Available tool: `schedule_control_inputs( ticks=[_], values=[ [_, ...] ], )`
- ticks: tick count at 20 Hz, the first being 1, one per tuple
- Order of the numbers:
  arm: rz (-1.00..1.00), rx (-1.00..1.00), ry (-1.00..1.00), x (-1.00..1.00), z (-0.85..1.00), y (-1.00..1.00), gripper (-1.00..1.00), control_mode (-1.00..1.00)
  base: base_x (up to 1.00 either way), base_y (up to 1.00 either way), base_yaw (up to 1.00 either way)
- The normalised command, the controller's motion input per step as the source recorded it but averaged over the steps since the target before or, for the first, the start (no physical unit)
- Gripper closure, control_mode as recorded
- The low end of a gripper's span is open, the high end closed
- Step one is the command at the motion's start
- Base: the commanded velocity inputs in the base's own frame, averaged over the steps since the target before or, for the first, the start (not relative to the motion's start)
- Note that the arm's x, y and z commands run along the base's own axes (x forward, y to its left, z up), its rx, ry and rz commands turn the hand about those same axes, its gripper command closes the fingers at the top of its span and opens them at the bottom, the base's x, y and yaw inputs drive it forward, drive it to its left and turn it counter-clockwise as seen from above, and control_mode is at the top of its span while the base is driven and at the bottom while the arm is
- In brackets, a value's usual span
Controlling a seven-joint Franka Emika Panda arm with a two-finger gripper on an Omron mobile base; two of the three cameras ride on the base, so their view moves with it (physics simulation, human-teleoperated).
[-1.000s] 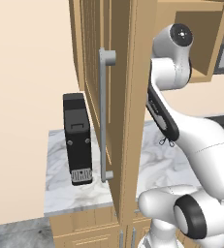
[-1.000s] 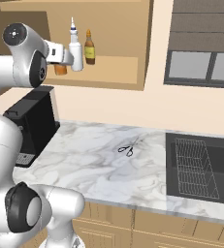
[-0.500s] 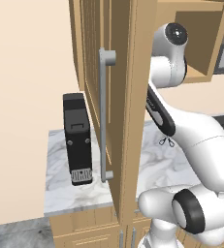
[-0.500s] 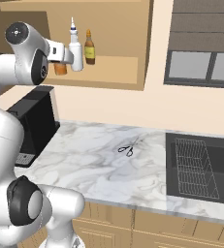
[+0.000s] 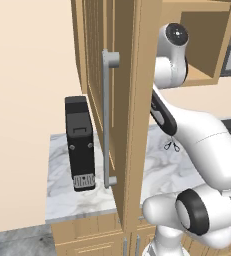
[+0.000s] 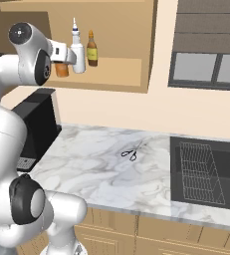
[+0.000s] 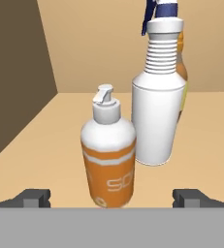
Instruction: Pick the spray and soap dispenser from the cabinet and place them on the counter.
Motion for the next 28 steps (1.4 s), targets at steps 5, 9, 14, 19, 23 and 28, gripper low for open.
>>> schedule_control_inputs(
  ticks=[5,9,14,19,23,28],
  values=[
    [0.00,0.00,0.00,0.16,0.00,0.00,-1.00,-1.00,0.00,0.00,0.00],
    [0.00,0.00,0.00,0.12,-0.01,0.01,-1.00,-1.00,0.00,0.00,0.00],
    [0.00,0.00,0.00,0.12,-0.03,0.00,-1.00,-1.00,0.00,0.00,0.00],
    [0.00,0.00,0.00,0.13,-0.06,0.02,-1.00,-1.00,0.00,0.00,0.00],
    [-0.01,0.00,0.00,0.12,-0.06,0.01,-1.00,-1.00,0.00,0.00,0.00],
    [0.00,0.00,0.00,0.09,-0.03,0.04,-1.00,-1.00,0.00,0.00,0.00]
  ],
)
